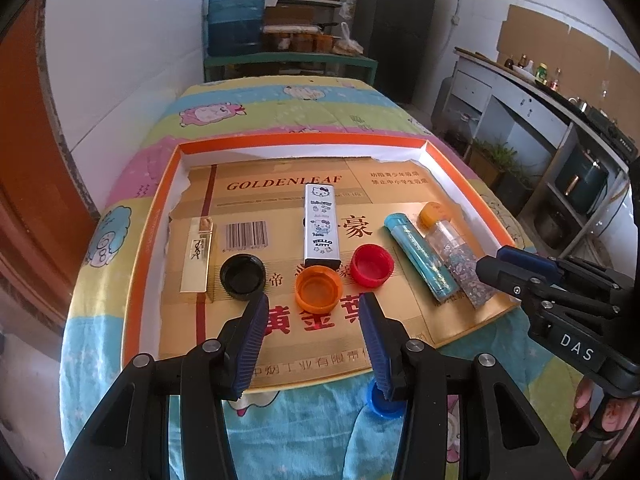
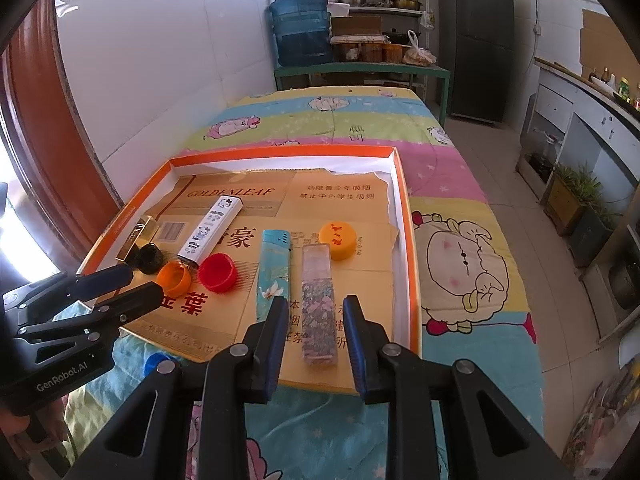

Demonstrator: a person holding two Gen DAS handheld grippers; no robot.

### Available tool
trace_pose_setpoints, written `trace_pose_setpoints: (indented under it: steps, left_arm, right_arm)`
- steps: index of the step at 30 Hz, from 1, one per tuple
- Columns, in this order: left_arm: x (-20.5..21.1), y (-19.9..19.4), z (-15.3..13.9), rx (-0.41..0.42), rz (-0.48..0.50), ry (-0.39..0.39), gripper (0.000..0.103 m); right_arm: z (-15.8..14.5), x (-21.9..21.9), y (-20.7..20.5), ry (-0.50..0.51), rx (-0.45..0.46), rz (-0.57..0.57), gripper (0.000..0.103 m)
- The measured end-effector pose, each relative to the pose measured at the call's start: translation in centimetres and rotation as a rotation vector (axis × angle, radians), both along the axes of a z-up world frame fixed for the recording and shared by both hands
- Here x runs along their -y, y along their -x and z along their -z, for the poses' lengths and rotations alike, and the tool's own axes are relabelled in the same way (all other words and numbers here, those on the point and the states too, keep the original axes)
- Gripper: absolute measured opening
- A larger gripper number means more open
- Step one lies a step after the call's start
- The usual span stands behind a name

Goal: Organize rigid objects
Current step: 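Open the left tool to drop the orange cap while the right tool releases the glitter tube, then withdraw both open tools from the tray back over the quilt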

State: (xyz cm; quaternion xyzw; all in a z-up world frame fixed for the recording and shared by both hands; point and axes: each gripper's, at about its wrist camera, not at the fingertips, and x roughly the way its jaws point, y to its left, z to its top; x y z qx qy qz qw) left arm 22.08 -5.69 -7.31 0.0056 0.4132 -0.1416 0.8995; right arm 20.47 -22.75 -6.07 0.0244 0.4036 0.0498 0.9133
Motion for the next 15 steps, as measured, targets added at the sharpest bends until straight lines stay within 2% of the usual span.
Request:
trace_pose_setpoints:
  steps: [15]
  left_arm:
    - [-1.2, 2.0, -1.4, 0.026, -0.050, 0.020, 0.048]
  right_arm:
    - [-1.4, -0.6, 1.6, 0.004, 0.022, -0.008, 0.028]
